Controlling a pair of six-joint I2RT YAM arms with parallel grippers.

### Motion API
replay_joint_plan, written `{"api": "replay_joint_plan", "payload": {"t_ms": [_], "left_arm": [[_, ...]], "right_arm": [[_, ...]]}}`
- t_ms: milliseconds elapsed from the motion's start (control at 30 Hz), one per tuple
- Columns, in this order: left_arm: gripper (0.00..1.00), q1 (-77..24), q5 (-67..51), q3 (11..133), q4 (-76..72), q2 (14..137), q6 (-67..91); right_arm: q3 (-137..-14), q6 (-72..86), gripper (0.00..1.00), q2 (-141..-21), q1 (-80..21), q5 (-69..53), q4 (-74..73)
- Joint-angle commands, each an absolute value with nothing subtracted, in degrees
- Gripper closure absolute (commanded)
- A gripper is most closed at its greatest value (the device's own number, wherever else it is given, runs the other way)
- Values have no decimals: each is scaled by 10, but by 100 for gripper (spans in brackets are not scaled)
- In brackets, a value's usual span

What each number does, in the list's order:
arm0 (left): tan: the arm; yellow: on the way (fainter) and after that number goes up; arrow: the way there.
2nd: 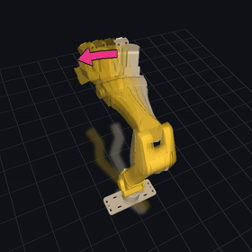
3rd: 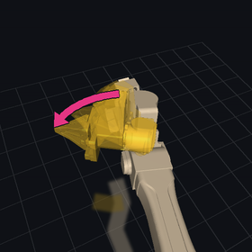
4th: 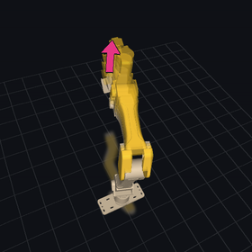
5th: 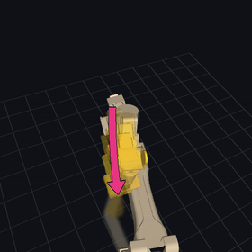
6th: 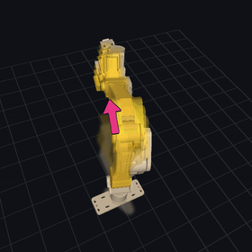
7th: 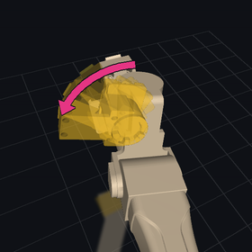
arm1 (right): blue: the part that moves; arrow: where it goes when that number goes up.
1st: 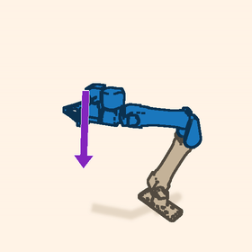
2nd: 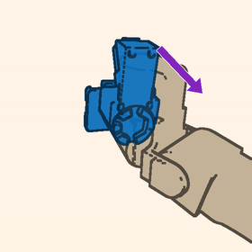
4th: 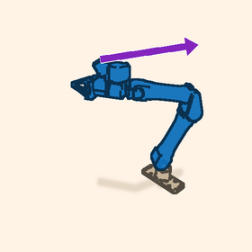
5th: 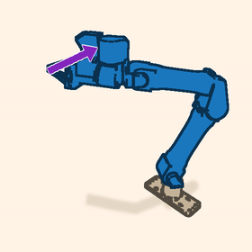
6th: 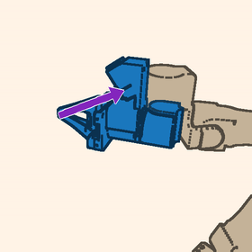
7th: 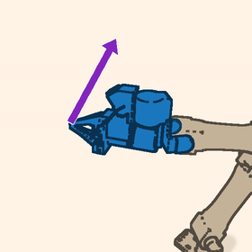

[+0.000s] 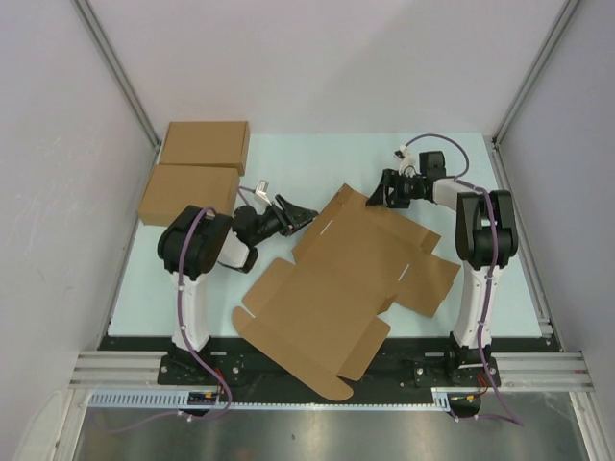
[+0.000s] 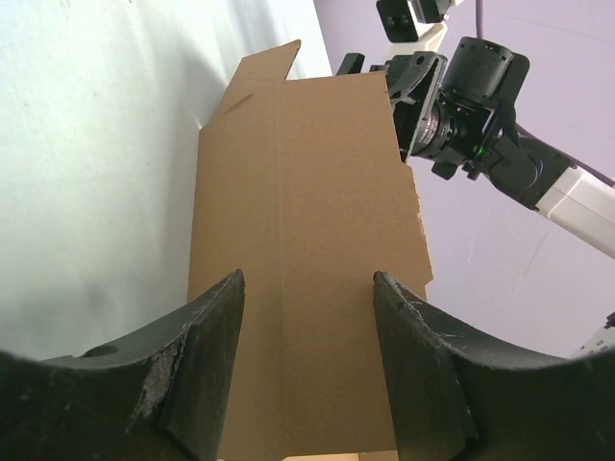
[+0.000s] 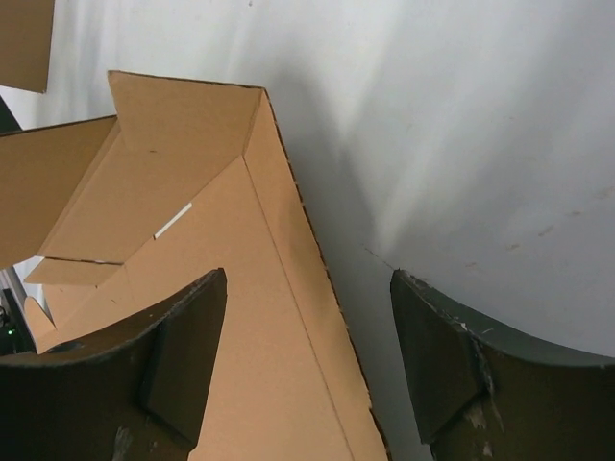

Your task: Fold the paper box

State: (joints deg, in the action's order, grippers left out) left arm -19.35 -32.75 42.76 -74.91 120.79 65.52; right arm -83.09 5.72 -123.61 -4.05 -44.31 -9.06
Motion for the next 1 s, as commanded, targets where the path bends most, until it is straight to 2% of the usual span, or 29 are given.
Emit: {"api": "replay_joint_plan", "payload": {"t_ms": [0,133,300,467,567,667,700,800,967], "left_arm": [[38,-192,-335,432,-989,1210,645],[38,-192,-335,434,-989,1214,647],[38,-192,-336,435,-989,1214,647],[38,-192,-336,436,-989,1216,650],[38,-193,-337,437,-989,1218,650],[38,-192,-336,437,-989,1218,651],[38,-192,-336,438,-989,1218,652],[38,-192,-333,438,-989,1214,653],[38,-193,-328,438,-989,1196,654]], "right_arm": [[-858,39,27,-1254,-48,-461,-115],[-864,35,34,-1258,-54,-459,-124],[-867,26,52,-1261,-63,-456,-141],[-865,16,58,-1261,-71,-454,-156],[-864,13,68,-1261,-76,-452,-163],[-858,9,87,-1252,-83,-434,-169],[-856,8,98,-1245,-85,-425,-171],[-858,1,100,-1197,-105,-331,-188],[-860,-81,100,-1073,-197,-51,-214]]}}
